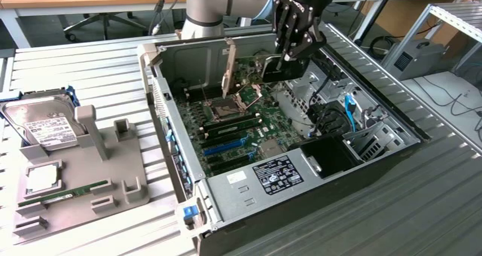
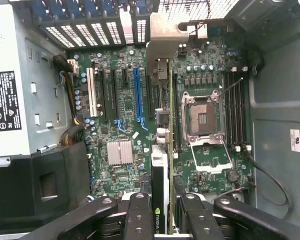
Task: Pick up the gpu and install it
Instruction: 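Insert the gpu into the slot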
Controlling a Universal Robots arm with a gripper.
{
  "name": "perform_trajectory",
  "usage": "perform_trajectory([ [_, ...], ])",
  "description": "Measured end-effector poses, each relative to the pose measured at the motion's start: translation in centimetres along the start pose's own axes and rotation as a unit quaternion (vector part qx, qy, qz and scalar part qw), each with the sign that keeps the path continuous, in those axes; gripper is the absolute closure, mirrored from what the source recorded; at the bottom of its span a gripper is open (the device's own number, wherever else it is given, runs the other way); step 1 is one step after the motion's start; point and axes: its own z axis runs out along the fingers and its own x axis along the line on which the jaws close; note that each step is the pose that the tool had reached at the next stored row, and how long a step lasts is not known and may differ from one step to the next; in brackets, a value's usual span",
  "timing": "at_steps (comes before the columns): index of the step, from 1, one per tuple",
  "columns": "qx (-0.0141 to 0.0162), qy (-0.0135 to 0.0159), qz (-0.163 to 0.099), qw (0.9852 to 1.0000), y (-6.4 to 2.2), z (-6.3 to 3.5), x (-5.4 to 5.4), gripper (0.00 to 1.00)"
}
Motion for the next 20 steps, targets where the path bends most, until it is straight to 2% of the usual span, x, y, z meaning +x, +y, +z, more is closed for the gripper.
perform_trajectory([
  [14, 0.0, -0.0001, 0.0, 1.0, 0.26, 0.88, 0.0, 0.73],
  [20, 0.0, 0.0001, 0.0, 1.0, 0.26, 1.82, 0.1, 0.73],
])
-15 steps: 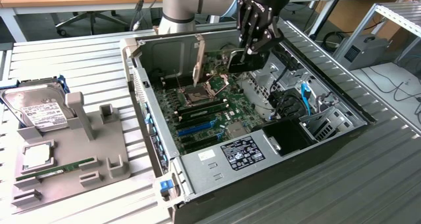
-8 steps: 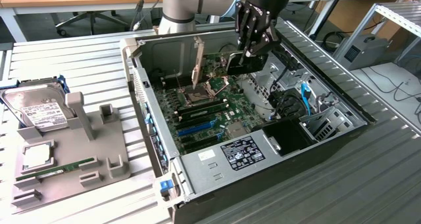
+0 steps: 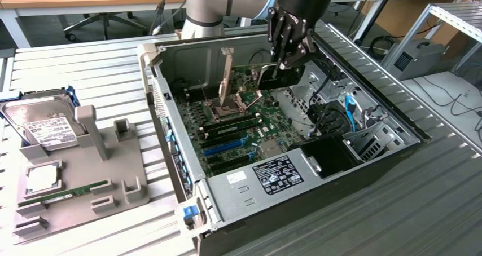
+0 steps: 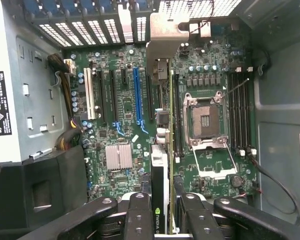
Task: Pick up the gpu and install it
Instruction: 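Insert the gpu into the slot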
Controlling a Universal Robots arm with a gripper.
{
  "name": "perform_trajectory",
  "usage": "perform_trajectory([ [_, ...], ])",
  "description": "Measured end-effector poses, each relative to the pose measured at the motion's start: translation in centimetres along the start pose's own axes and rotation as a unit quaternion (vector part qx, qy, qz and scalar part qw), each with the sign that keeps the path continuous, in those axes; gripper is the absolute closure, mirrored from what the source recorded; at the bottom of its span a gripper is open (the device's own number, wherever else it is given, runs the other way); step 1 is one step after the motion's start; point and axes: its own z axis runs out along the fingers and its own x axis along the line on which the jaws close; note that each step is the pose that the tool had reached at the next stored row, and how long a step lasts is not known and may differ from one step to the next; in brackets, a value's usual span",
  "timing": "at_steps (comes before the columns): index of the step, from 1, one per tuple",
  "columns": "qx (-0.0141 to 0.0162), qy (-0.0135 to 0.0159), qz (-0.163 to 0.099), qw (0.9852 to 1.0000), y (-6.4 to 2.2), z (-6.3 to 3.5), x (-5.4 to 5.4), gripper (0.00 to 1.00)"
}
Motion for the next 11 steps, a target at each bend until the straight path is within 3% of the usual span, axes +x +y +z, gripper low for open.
perform_trajectory([
  [11, 0.0, -0.0001, 0.0, 1.0, 0.07, 0.61, 0.02, 0.73],
])
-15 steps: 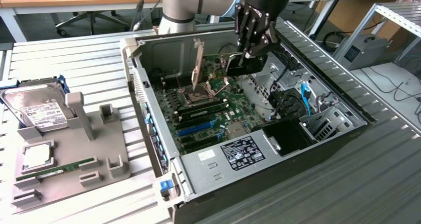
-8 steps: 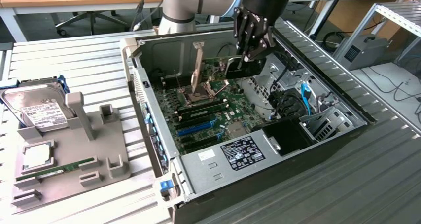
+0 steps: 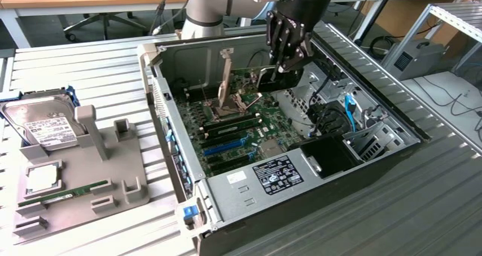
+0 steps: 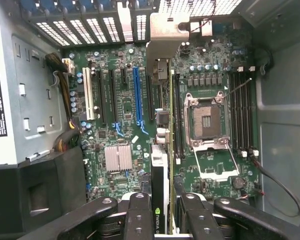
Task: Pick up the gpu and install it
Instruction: 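Insert the gpu into the slot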
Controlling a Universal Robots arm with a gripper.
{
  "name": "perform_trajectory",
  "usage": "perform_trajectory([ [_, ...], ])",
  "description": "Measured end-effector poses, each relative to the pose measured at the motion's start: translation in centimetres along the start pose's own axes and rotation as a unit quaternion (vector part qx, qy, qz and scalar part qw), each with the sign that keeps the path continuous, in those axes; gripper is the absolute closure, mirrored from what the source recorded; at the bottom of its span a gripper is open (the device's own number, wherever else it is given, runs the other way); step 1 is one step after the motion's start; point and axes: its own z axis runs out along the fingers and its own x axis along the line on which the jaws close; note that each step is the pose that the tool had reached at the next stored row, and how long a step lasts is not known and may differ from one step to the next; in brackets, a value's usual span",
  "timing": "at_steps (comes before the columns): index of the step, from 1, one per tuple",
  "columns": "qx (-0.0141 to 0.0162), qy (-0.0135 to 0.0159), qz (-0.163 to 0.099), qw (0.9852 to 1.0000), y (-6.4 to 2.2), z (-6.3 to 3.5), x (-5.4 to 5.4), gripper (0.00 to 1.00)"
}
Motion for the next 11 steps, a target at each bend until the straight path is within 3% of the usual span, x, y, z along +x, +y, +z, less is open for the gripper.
perform_trajectory([
  [11, 0.0, 0.0, 0.0, 1.0, 0.15, 0.37, 0.02, 0.73],
])
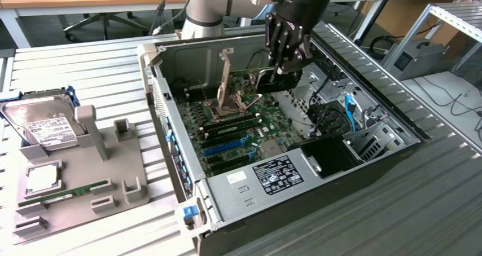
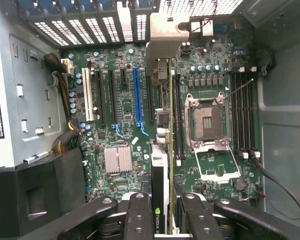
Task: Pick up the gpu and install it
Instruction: 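Insert the gpu into the slot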
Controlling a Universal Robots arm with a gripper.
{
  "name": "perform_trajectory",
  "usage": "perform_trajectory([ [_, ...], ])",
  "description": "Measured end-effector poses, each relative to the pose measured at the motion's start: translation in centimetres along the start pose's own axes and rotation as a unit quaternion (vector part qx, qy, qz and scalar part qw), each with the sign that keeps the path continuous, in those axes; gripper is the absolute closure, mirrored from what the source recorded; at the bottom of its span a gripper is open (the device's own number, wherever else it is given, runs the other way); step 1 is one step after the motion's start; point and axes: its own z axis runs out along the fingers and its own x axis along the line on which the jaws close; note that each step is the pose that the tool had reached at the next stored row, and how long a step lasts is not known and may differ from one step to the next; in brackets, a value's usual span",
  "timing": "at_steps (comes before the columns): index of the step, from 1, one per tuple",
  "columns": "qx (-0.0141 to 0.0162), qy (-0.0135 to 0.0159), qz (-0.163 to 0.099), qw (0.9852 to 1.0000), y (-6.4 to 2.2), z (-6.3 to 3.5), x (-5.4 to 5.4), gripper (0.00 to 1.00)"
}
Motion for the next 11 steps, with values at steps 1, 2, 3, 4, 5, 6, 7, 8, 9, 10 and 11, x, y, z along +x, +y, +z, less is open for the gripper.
perform_trajectory([
  [1, 0.0, 0.0, 0.0, 1.0, 0.01, 0.02, 0.0, 0.73],
  [2, 0.0, 0.0, 0.0, 1.0, 0.03, 0.05, 0.01, 0.73],
  [3, 0.0, 0.0, 0.0, 1.0, 0.05, 0.07, 0.01, 0.73],
  [4, 0.0, 0.0, 0.0, 1.0, 0.09, 0.08, 0.01, 0.73],
  [5, 0.0, 0.0, 0.0, 1.0, 0.12, 0.1, 0.01, 0.73],
  [6, 0.0, 0.0, 0.0, 1.0, 0.15, 0.12, 0.02, 0.73],
  [7, 0.0, -0.0001, 0.0, 1.0, 0.17, 0.15, 0.02, 0.73],
  [8, 0.0, -0.0001, 0.0, 1.0, 0.19, 0.19, 0.02, 0.73],
  [9, 0.0, -0.0001, 0.0, 1.0, 0.2, 0.27, 0.03, 0.73],
  [10, 0.0, 0.0, 0.0, 1.0, 0.23, 0.48, 0.03, 0.73],
  [11, 0.0, 0.0, 0.0, 1.0, 0.23, 0.58, 0.04, 0.73],
])
